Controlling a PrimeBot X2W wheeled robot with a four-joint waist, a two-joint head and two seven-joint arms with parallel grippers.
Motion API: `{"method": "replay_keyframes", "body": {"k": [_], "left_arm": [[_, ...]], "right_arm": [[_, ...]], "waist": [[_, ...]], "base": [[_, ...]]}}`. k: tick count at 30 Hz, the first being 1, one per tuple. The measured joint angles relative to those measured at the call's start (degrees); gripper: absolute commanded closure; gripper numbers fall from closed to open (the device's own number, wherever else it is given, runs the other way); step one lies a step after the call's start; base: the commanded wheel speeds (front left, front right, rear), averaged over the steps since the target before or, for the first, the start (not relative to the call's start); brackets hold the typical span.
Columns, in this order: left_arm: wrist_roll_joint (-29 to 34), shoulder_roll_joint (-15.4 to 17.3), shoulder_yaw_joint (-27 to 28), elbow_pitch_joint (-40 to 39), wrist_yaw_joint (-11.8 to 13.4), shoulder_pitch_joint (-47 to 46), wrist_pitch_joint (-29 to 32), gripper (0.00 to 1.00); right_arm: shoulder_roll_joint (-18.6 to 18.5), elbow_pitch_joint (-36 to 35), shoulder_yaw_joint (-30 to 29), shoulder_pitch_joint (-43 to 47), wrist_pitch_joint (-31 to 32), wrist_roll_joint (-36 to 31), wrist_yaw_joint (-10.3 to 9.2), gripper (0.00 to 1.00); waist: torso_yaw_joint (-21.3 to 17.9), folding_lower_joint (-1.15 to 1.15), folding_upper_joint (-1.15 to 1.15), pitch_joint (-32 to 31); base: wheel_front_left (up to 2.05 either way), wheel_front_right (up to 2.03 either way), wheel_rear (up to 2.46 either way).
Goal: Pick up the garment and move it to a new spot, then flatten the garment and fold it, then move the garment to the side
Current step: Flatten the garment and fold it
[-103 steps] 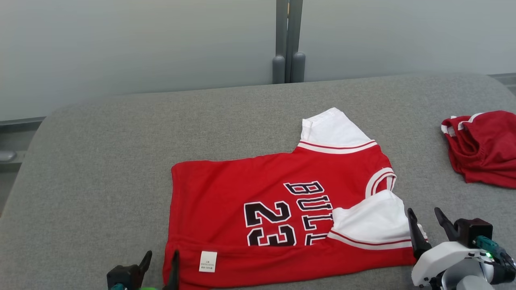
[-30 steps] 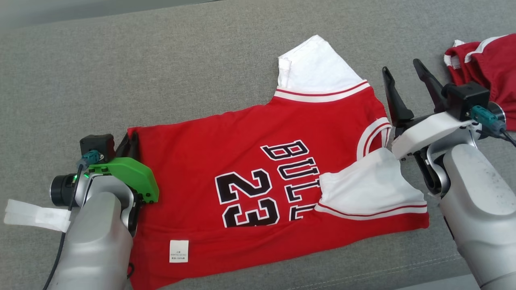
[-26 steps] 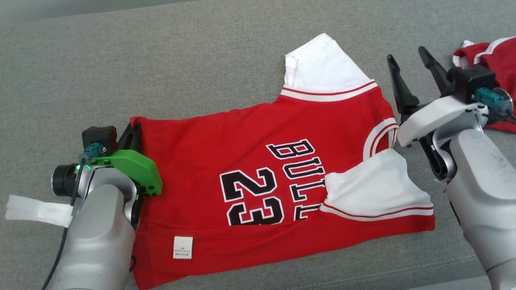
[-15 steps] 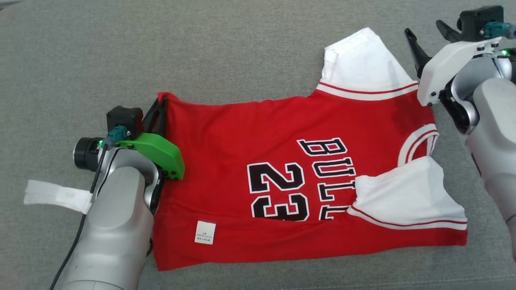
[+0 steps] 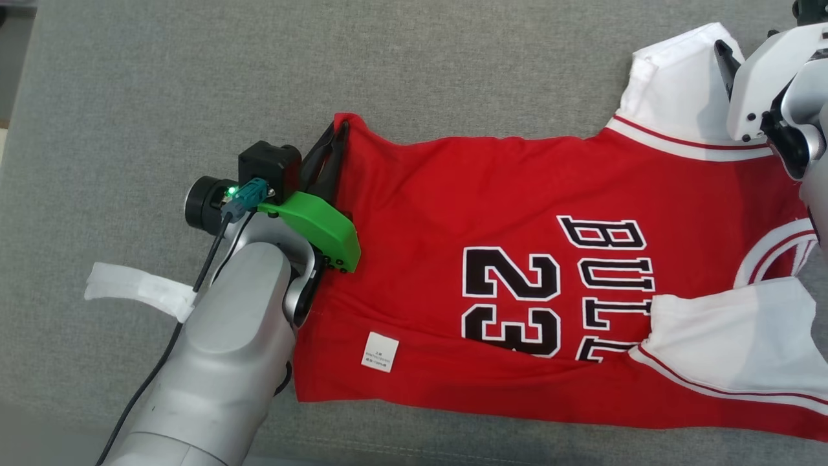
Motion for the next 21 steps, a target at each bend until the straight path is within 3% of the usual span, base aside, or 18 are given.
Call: {"method": "replay_keyframes", "body": {"k": [8,9,11,12,13,21], "left_arm": [[-4.44,0.0,-4.47,-1.97,2.35,-1.46,0.0,1.0],[-4.66,0.0,-4.72,-2.09,2.61,-1.53,0.0,1.0],[-4.94,-0.01,-4.98,-2.1,2.97,-1.68,0.0,1.0],[-5.02,-0.01,-4.97,-2.07,3.14,-1.76,0.0,1.0],[-5.03,-0.01,-4.95,-2.01,3.33,-1.79,0.0,1.0],[-4.52,-0.03,-3.18,-0.57,3.24,-1.65,0.0,1.0]], "right_arm": [[-0.03,3.64,0.34,-3.48,0.11,-0.93,-0.07,0.0],[0.0,3.88,0.47,-3.91,0.36,-0.92,-0.07,0.15],[0.15,4.31,0.68,-4.38,0.48,-0.9,-0.1,0.75],[0.24,4.32,0.82,-4.5,0.46,-0.87,-0.1,0.93],[0.48,4.38,0.93,-4.67,0.38,-0.7,-0.07,1.0],[1.23,5.56,1.94,-4.11,-1.94,0.05,0.01,1.0]], "waist": [[2.9,0.0,0.0,3.33],[3.11,-0.01,0.0,3.66],[3.37,-0.01,0.0,4.2],[3.39,-0.01,0.0,4.37],[3.32,0.0,0.0,4.44],[1.85,0.0,0.0,2.89]], "base": [[0.0,0.0,0.0],[0.0,0.0,0.0],[0.0,0.0,0.0],[0.0,0.0,0.0],[0.0,0.0,0.0],[0.0,0.0,0.0]]}}
